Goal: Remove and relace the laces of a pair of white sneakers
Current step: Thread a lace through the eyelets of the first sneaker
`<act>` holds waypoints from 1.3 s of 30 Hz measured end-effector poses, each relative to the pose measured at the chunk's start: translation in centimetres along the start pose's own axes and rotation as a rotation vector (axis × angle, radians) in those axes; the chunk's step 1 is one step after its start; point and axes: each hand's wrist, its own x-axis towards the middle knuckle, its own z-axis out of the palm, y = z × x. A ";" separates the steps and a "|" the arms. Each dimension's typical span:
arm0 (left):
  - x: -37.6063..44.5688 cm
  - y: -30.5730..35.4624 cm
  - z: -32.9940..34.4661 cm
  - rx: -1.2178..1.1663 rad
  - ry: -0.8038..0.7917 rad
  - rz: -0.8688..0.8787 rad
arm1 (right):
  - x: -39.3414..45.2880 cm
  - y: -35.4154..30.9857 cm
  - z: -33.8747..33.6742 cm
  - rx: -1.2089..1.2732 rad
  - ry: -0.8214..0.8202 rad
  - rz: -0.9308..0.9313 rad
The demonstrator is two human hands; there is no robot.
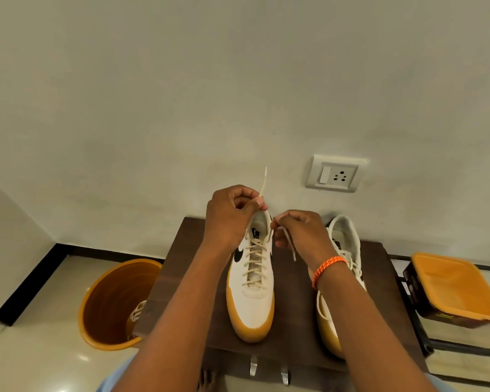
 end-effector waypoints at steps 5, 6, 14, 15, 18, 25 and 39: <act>-0.1 1.1 0.3 -0.030 0.031 0.054 | -1.2 -2.4 -0.6 0.111 -0.037 -0.145; -0.1 1.2 0.4 -0.036 0.045 0.060 | -1.4 -2.7 -0.7 0.131 -0.055 -0.173; -0.1 2.3 0.5 -0.035 0.104 0.084 | -0.1 -3.7 -1.0 0.183 -0.006 -0.259; -0.1 2.3 0.5 -0.028 0.110 0.080 | 0.0 -3.6 -1.0 0.174 -0.005 -0.262; 0.1 2.2 0.7 -0.024 0.120 0.065 | 0.2 -3.4 -1.1 0.161 -0.013 -0.283; 0.4 2.3 0.5 -0.105 0.125 0.001 | 0.5 -3.2 -0.7 -0.015 0.008 -0.452; 0.3 2.3 0.4 -0.224 0.138 -0.074 | 0.5 -3.0 0.7 0.019 0.144 -0.475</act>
